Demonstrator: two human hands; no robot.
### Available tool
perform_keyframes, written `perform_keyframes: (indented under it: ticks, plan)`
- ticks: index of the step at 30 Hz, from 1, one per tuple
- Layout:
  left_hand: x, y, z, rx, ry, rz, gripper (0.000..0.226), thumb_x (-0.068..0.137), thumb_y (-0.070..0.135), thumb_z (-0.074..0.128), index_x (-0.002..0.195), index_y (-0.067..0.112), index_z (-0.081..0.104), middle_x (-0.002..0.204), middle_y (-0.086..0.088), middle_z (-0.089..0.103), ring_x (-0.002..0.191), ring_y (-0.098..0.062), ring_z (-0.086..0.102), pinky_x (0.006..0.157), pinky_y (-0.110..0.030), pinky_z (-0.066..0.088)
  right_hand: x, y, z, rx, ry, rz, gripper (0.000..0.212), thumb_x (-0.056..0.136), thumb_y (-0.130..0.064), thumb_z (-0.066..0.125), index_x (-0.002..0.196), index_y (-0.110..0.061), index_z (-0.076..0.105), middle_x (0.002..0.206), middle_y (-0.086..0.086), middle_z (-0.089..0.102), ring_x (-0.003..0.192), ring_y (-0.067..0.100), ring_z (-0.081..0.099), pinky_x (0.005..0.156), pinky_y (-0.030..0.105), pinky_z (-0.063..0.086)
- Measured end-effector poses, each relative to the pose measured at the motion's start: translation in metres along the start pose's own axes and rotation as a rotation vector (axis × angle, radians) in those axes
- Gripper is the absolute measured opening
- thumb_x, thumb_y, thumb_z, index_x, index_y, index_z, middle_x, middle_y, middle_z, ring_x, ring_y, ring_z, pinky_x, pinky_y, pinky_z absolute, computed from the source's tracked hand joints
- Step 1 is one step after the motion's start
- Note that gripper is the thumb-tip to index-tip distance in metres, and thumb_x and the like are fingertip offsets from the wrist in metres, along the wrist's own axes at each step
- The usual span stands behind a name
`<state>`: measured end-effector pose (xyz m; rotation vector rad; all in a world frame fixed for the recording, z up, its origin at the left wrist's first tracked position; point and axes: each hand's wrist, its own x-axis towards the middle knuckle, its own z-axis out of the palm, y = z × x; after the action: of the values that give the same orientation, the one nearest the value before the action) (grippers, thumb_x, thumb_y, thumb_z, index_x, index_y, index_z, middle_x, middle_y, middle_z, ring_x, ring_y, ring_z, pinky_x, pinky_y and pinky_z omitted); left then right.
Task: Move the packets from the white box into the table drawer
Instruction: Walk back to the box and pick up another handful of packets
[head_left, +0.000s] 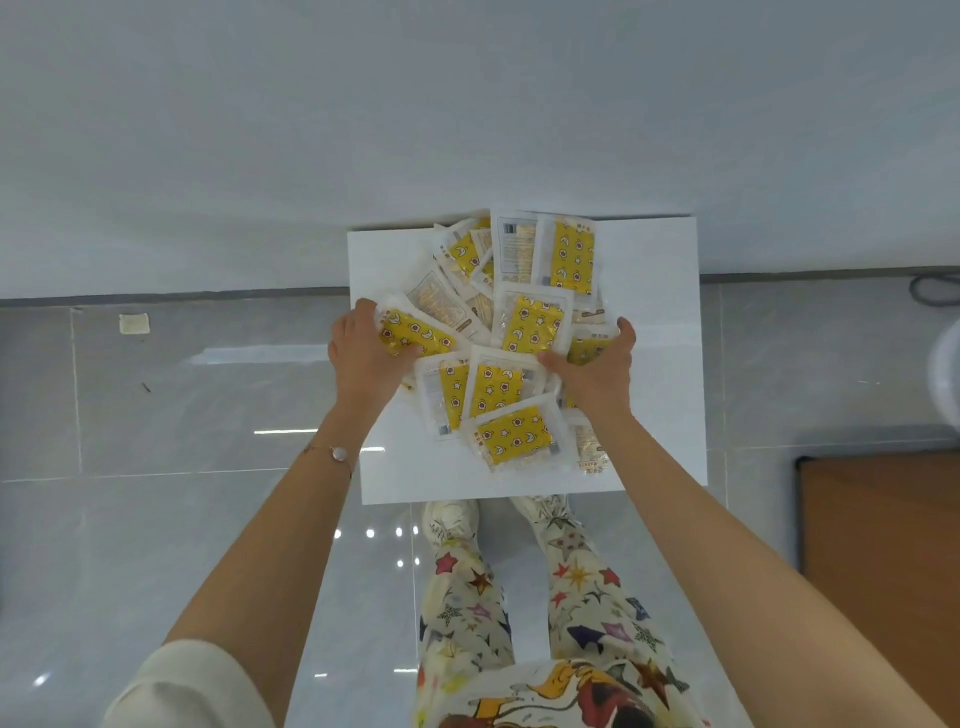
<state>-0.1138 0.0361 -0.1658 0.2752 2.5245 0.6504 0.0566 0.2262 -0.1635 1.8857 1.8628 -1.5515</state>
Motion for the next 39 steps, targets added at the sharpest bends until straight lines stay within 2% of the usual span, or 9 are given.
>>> perform_keyframes:
  ticks: [3, 5, 9, 13, 17, 20, 23, 30, 39]
  plan:
    - [-0.006, -0.005, -0.008, -0.202, -0.028, -0.086, 0.044, 0.078, 0.019, 0.076, 0.103, 0.019, 0.039, 0.088, 0.009, 0.054, 0.078, -0.010, 0.054, 0.063, -0.024, 0.043, 0.002, 0.001, -0.002, 0.042, -0.008, -0.016, 0.085, 0.075, -0.020, 0.079, 0.143, -0.022, 0.028, 0.118, -0.001, 0.057, 0.093, 0.014, 0.056, 0.067, 0.018, 0.046]
    - [-0.010, -0.009, -0.013, -0.308, -0.034, -0.134, 0.039, 0.082, 0.015, 0.072, 0.102, 0.019, 0.038, 0.083, 0.015, 0.053, 0.071, -0.002, 0.054, 0.056, -0.019, 0.040, 0.002, 0.001, -0.009, 0.043, 0.002, -0.009, 0.072, 0.078, -0.018, 0.076, 0.138, -0.024, 0.036, 0.109, -0.005, 0.056, 0.090, 0.014, 0.055, 0.057, 0.013, 0.038]
    - [-0.020, -0.020, -0.018, -0.484, -0.054, -0.200, 0.032, 0.085, 0.009, 0.067, 0.105, 0.017, 0.043, 0.090, 0.011, 0.057, 0.082, -0.009, 0.058, 0.073, -0.027, 0.049, 0.007, 0.004, -0.024, 0.115, 0.018, -0.002, 0.061, 0.086, -0.010, 0.066, 0.139, -0.022, 0.040, 0.117, -0.002, 0.058, 0.096, 0.014, 0.058, 0.071, 0.021, 0.049]
    - [-0.037, -0.024, -0.024, -0.627, 0.050, -0.279, 0.028, 0.088, 0.005, 0.062, 0.107, 0.016, 0.044, 0.096, 0.007, 0.057, 0.088, -0.008, 0.058, 0.074, -0.023, 0.048, 0.004, -0.002, -0.051, 0.234, 0.037, 0.057, 0.053, 0.089, -0.006, 0.060, 0.137, -0.019, 0.042, 0.116, 0.002, 0.060, 0.089, 0.013, 0.060, 0.062, 0.019, 0.048]
    - [-0.059, -0.009, -0.048, -0.795, 0.187, -0.333, 0.027, 0.088, 0.003, 0.061, 0.104, 0.019, 0.045, 0.098, 0.002, 0.059, 0.092, -0.016, 0.061, 0.084, -0.036, 0.053, -0.015, -0.031, -0.081, 0.358, -0.067, 0.046, 0.049, 0.090, 0.000, 0.058, 0.133, -0.019, 0.043, 0.115, 0.001, 0.062, 0.097, 0.016, 0.063, 0.070, 0.027, 0.052]
    - [-0.081, 0.012, -0.069, -0.939, 0.204, -0.344, 0.029, 0.087, 0.005, 0.064, 0.101, 0.025, 0.049, 0.096, 0.006, 0.063, 0.087, -0.011, 0.067, 0.074, -0.035, 0.058, -0.042, -0.059, -0.094, 0.399, -0.180, 0.010, 0.047, 0.088, -0.001, 0.060, 0.129, -0.021, 0.046, 0.113, 0.001, 0.065, 0.097, 0.017, 0.065, 0.077, 0.035, 0.055]
    - [-0.111, 0.040, -0.099, -1.084, 0.223, -0.324, 0.032, 0.088, 0.008, 0.066, 0.111, 0.022, 0.050, 0.098, 0.005, 0.066, 0.081, -0.005, 0.070, 0.060, -0.024, 0.056, -0.081, -0.095, -0.102, 0.405, -0.301, -0.065, 0.044, 0.088, -0.003, 0.060, 0.127, -0.020, 0.050, 0.107, -0.002, 0.070, 0.094, 0.017, 0.068, 0.070, 0.033, 0.055]
    - [-0.202, 0.074, -0.181, -1.327, 0.375, -0.338, 0.040, 0.086, 0.008, 0.069, 0.111, 0.031, 0.047, 0.104, 0.004, 0.065, 0.084, -0.008, 0.072, 0.061, -0.025, 0.057, -0.182, -0.168, -0.104, 0.258, -0.490, -0.295, 0.043, 0.088, -0.008, 0.064, 0.127, -0.021, 0.052, 0.101, -0.001, 0.072, 0.087, 0.017, 0.072, 0.067, 0.033, 0.058]
    - [-0.339, 0.002, -0.267, -1.504, 0.741, -0.423, 0.052, 0.084, 0.012, 0.073, 0.122, 0.032, 0.043, 0.107, -0.001, 0.069, 0.091, -0.020, 0.072, 0.067, -0.034, 0.060, -0.334, -0.209, -0.029, 0.014, -0.793, -0.436, 0.037, 0.086, -0.008, 0.068, 0.113, -0.030, 0.055, 0.097, 0.001, 0.074, 0.084, 0.021, 0.073, 0.068, 0.038, 0.059]
